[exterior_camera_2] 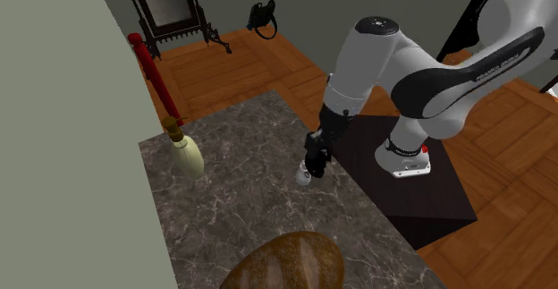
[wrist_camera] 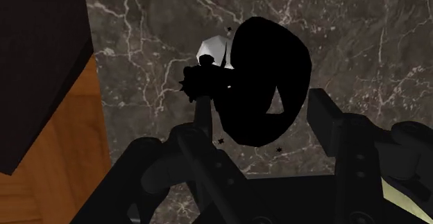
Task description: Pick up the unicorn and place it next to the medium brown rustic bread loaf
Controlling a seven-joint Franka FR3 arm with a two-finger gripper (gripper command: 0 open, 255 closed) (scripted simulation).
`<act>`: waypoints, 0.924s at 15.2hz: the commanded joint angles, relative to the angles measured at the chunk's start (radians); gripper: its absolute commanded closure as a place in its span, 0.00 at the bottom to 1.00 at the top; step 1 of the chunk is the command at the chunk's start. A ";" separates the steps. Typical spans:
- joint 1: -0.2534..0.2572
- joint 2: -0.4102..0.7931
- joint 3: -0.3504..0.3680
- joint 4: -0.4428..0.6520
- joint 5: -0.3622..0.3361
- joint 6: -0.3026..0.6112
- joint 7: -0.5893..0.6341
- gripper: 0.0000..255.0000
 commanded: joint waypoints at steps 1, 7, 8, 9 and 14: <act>0.026 -0.045 0.024 -0.022 0.020 -0.017 0.037 1.00; 0.114 -0.155 0.119 -0.060 0.090 -0.068 0.169 1.00; 0.128 -0.170 0.136 -0.062 0.102 -0.076 0.192 1.00; 0.142 -0.183 0.154 -0.062 0.113 -0.085 0.216 1.00; 0.206 -0.230 0.247 -0.046 0.170 -0.122 0.339 1.00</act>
